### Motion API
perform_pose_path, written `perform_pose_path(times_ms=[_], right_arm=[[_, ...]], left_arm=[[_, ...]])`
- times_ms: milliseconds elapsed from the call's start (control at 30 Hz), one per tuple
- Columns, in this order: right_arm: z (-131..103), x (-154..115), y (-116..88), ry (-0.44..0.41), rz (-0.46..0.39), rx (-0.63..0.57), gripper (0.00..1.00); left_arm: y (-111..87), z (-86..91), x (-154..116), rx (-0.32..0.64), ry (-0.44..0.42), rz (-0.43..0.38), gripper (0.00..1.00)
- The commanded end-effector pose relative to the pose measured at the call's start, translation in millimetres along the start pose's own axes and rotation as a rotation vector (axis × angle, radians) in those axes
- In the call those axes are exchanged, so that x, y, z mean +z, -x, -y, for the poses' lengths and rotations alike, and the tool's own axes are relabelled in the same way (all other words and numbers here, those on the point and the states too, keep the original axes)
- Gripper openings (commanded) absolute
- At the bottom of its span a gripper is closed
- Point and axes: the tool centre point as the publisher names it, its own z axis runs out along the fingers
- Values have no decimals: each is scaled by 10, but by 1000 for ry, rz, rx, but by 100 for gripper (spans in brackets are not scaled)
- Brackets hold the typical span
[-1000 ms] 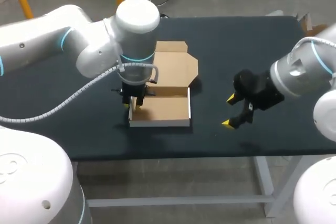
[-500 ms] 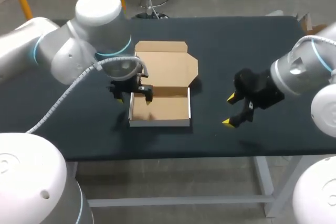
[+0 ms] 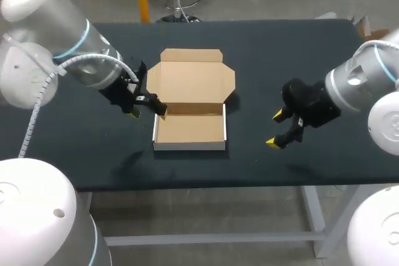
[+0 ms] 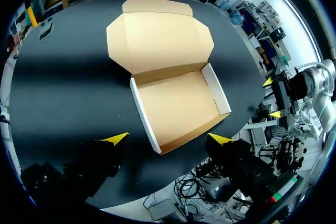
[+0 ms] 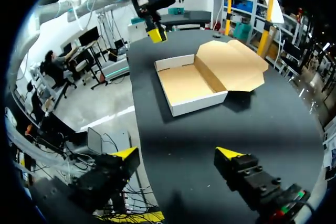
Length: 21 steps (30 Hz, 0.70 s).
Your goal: Assemble the packaging by folding the flat box into shape, placing the metal phone stand inside, and closing the box properly
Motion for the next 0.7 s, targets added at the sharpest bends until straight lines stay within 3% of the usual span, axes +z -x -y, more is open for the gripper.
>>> perform_pose_path(times_ms=[33, 233, 433, 700], right_arm=[[-30, -87, 52, -18, -27, 28, 100], [-8, -147, 64, -23, -19, 68, 100], [14, -181, 57, -27, -14, 100, 100], [50, -255, 41, -33, -3, 161, 100]], left_arm=[[49, -163, -346, 16, -55, -95, 100], [66, -276, -561, 54, -79, -95, 100], [57, -387, -669, 65, -120, -31, 100], [28, -543, -842, 93, -146, -2, 100]])
